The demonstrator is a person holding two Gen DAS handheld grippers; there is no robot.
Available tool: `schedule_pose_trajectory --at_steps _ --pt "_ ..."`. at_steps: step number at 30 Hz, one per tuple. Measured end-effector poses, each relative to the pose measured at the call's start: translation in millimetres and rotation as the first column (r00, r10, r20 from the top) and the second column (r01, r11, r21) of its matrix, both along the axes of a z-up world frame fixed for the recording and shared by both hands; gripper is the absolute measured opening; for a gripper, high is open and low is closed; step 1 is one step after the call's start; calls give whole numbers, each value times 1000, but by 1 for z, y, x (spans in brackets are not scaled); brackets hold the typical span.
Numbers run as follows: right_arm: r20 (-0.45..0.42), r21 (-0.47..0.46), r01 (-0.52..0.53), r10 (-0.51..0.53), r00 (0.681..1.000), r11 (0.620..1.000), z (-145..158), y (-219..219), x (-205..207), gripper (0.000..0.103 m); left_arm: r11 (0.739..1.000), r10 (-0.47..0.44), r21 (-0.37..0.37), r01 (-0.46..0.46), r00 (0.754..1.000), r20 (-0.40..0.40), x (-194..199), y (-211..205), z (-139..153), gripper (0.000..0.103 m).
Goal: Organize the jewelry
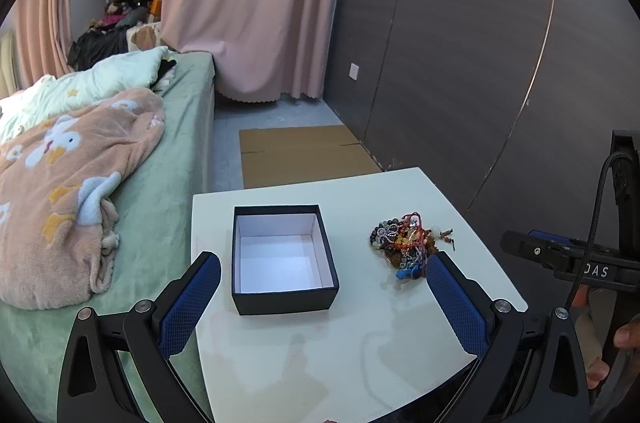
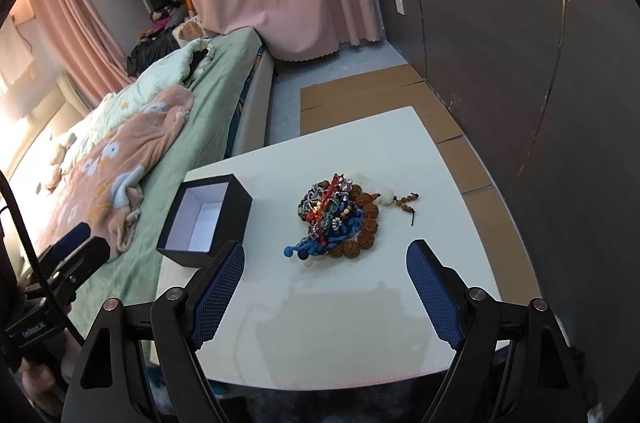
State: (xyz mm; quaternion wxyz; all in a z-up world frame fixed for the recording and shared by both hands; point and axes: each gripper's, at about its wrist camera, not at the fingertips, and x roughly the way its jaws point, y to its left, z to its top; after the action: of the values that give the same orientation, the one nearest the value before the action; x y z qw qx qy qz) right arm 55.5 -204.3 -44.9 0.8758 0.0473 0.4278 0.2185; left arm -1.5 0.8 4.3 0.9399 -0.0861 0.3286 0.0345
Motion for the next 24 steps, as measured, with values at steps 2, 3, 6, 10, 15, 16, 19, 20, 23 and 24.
schedule_pose_trajectory --at_steps 2,3,6,10,15,16,19,20,23,24 --pt "6 2 -1 1 1000 1000 0 1 0 84 1000 7 5 -7 1000 5 -1 0 3 102" --pt "8 2 -1 1 1000 1000 0 0 1 84 1000 7 5 -7 1000 13 -1 0 4 102" --pt "8 2 0 0 1000 1000 0 -1 1 84 1000 7 16 -7 1000 17 -3 -2 5 102" --pt "12 6 5 -5 1000 1000 2 1 -1 84 1000 8 10 -8 1000 5 -2 -1 4 102" --pt "16 2 -1 1 1000 1000 2 2 0 84 1000 10 27 -10 1000 9 -3 -3 4 102" --pt "16 2 -2 2 1000 1000 2 2 0 84 1000 14 26 -14 1000 8 -3 -3 4 102" --pt "17 5 -1 0 1000 1000 2 2 -1 84 1000 18 13 -18 1000 12 -4 -2 6 102" --pt "18 6 -1 1 1000 1000 3 2 -1 84 1000 18 14 -18 1000 14 -5 -3 7 102" --pt "22 3 0 0 1000 1000 3 1 -2 84 1000 16 21 -16 1000 17 -5 -5 6 102" --pt "21 5 0 -1 1000 1000 3 1 -1 84 1000 15 19 -15 1000 17 -5 -6 6 102"
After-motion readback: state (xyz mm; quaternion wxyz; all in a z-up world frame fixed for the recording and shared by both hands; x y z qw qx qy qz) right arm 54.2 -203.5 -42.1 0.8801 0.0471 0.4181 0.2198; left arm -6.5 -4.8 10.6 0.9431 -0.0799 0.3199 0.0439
